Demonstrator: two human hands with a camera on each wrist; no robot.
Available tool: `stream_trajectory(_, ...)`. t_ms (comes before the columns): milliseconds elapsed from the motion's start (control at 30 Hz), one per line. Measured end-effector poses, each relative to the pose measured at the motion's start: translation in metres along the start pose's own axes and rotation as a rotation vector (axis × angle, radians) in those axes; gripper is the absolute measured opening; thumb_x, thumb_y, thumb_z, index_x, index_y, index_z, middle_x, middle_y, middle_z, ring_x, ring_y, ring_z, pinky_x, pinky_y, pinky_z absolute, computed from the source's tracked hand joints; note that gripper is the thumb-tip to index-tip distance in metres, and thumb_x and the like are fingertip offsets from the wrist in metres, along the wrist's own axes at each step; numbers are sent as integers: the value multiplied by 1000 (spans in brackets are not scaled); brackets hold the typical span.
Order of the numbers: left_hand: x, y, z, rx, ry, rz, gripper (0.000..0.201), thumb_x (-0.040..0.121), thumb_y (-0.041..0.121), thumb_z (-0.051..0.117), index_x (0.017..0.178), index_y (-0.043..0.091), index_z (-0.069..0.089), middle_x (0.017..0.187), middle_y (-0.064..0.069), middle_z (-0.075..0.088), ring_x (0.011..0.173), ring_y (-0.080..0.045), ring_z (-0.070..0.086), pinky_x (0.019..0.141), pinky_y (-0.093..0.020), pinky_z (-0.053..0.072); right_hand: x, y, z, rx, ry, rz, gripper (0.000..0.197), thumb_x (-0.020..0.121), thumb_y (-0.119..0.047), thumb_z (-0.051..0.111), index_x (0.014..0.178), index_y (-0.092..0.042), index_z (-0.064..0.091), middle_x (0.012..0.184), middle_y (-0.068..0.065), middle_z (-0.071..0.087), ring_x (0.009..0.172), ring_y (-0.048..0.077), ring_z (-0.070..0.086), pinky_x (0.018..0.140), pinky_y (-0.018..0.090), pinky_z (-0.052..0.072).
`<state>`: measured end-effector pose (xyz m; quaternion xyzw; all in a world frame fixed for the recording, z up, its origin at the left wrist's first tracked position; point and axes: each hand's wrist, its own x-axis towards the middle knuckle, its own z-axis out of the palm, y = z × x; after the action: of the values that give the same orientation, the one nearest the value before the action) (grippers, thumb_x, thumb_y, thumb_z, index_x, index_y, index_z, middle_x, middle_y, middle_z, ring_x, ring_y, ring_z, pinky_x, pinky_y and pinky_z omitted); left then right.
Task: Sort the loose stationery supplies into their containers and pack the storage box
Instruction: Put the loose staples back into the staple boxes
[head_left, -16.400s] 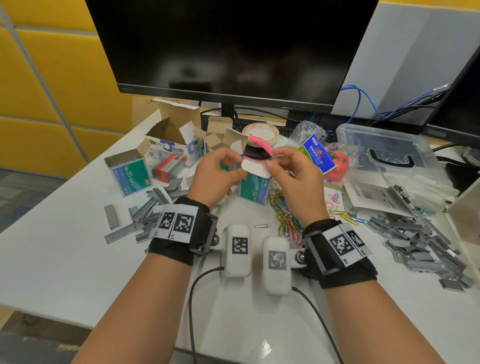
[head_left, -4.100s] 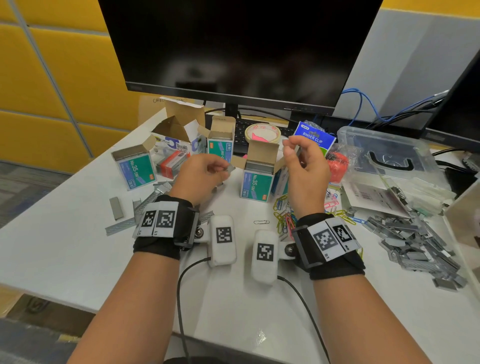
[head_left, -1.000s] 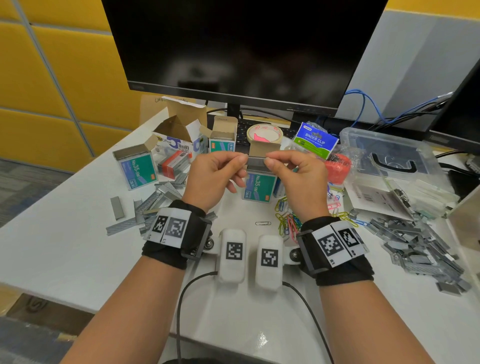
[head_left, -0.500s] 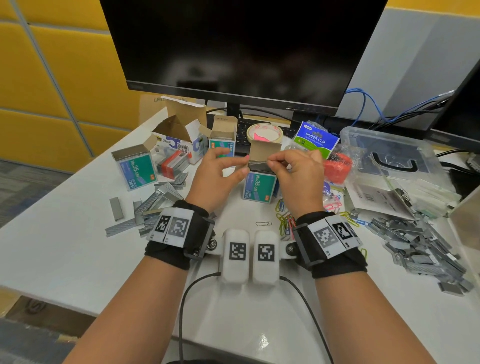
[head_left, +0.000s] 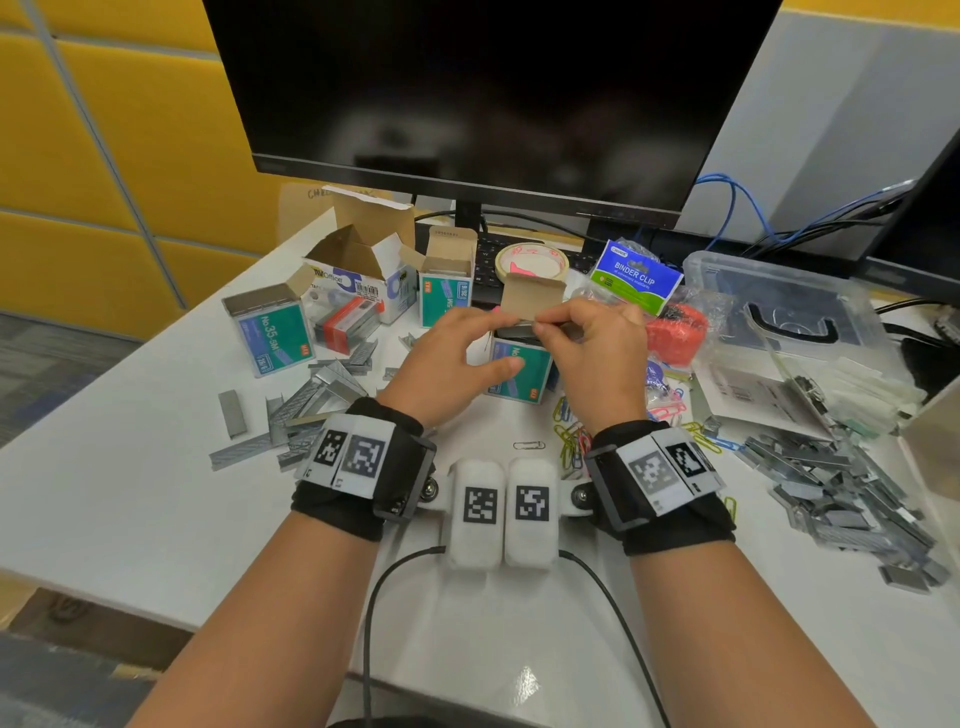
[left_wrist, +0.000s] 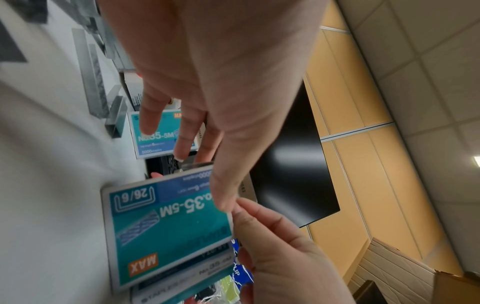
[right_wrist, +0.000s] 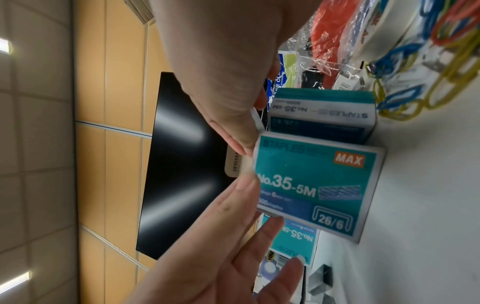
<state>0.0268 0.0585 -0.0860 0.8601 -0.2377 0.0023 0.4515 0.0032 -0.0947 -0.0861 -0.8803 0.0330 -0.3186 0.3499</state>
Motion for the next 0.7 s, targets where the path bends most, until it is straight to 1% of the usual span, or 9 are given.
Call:
stream_trajectory(67, -1, 2, 0, -8, -15, 7, 46, 89, 28, 62, 133, 33, 48, 136, 2, 43, 124, -10, 40, 100, -26, 34, 1, 1, 1, 11, -10, 13, 12, 86, -20, 64, 93, -18, 73, 88, -2, 69, 101, 18, 46, 74, 20, 27)
stream_trajectory(133, -2, 3, 0, -18, -16, 11, 44, 89, 28, 61, 132, 33, 50, 135, 1, 43, 120, -7, 39, 104, -31, 36, 2, 2, 2, 33, -23, 32, 11, 86, -20, 64, 92, -19, 73, 86, -2, 69, 102, 23, 52, 76, 21, 30)
stream_trajectory(233, -4, 4, 0, -77, -15, 11, 41, 89, 29, 60, 130, 34, 53, 132, 2, 44, 117, -5, 39, 107, -37, 37, 2, 4, 3, 77, -30, 46, 10, 85, -19, 64, 90, -21, 73, 84, -4, 69, 101, 27, 56, 83, 29, 40)
stream_trajectory(300, -5, 5, 0, -105, -22, 15, 40, 90, 30, 60, 128, 37, 52, 132, 3, 45, 119, -7, 40, 107, -39, 38, 2, 4, 3, 94, -32, 56, 10, 86, -20, 64, 90, -22, 72, 85, -3, 69, 102, 28, 56, 84, 33, 45)
stream_trajectory(333, -5, 5, -1, -109, -21, 6, 40, 89, 31, 60, 128, 36, 52, 131, 4, 44, 120, -7, 40, 107, -40, 38, 2, 4, 3, 98, -34, 59, 10, 86, -20, 64, 91, -23, 72, 85, -2, 69, 102, 28, 56, 84, 34, 46)
stream_trajectory(400, -5, 6, -1, -108, -13, -23, 42, 89, 31, 59, 130, 31, 53, 126, 7, 42, 120, -7, 40, 107, -39, 38, 2, 4, 3, 98, -41, 68, 12, 86, -20, 63, 93, -22, 73, 87, 0, 69, 103, 28, 55, 84, 36, 48)
stream_trajectory(500, -4, 7, 0, -69, -12, -36, 44, 91, 31, 57, 134, 26, 51, 123, 9, 38, 117, -3, 36, 108, -35, 36, 1, 4, 2, 106, -60, 72, 20, 87, -17, 58, 97, -23, 73, 92, 2, 69, 107, 27, 53, 87, 42, 49)
stream_trajectory(600, -3, 7, 1, -58, -22, -43, 44, 91, 31, 56, 135, 24, 50, 124, 10, 36, 115, -1, 32, 109, -33, 35, 0, 6, 1, 96, -85, 81, 26, 88, -14, 53, 102, -23, 73, 100, 6, 69, 112, 26, 50, 91, 42, 47)
stream_trajectory(700, -2, 6, 1, -40, -26, -46, 44, 92, 32, 55, 135, 24, 49, 131, 6, 37, 116, 0, 31, 108, -29, 35, 0, 6, 2, 114, -79, 73, 26, 88, -13, 52, 101, -22, 73, 100, 6, 69, 111, 28, 52, 89, 44, 49)
